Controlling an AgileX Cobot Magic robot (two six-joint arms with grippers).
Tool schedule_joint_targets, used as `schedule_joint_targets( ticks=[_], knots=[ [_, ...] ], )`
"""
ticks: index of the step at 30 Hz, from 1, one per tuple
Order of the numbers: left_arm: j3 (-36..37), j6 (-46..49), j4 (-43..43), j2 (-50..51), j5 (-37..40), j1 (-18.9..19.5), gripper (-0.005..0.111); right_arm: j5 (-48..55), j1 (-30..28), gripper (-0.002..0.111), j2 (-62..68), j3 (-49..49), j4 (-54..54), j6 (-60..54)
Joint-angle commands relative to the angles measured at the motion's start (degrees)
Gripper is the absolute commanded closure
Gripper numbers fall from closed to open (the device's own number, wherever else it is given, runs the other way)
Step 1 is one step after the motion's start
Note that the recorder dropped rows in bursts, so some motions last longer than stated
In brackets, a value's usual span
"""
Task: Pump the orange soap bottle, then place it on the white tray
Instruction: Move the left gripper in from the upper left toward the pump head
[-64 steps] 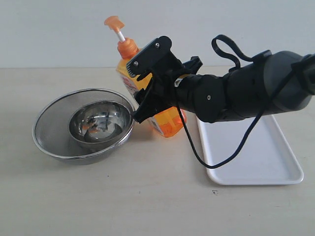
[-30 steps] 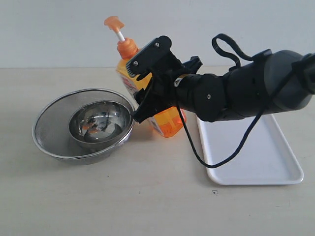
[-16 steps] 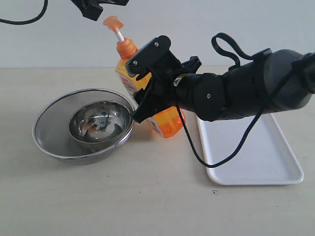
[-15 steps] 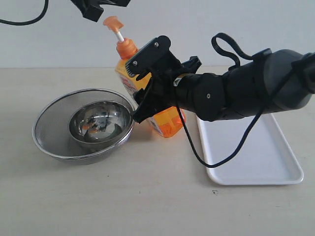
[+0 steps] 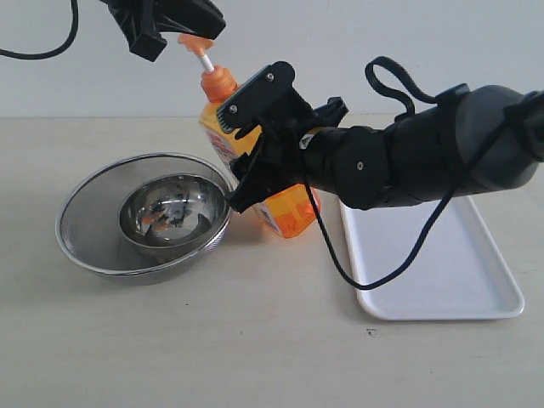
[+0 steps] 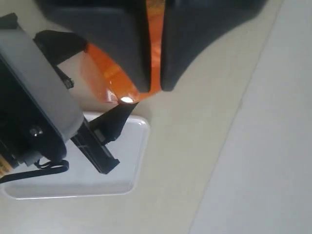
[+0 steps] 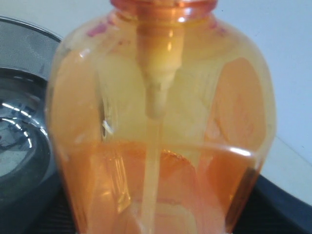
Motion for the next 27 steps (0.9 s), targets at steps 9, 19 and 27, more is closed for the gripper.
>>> schedule_joint_targets(
  ticks=[9, 19, 27],
  knots=[
    [-0.25, -2.75, 5.40, -0.13, 2.26, -0.43, 0.102, -0.74, 0.00, 0.108, -0.64, -0.46, -0.65, -0.20],
    [-0.25, -4.47, 8.48, -0.13, 3.15, -0.43, 0.102, -1.14, 0.00, 0.108, -0.64, -0.46, -0.65, -0.20],
    [-0.25, -4.72, 8.85, -0.13, 3.28, -0.43, 0.102, -1.24, 0.00, 0.108, -0.64, -0.46, -0.65, -0.20]
  ],
)
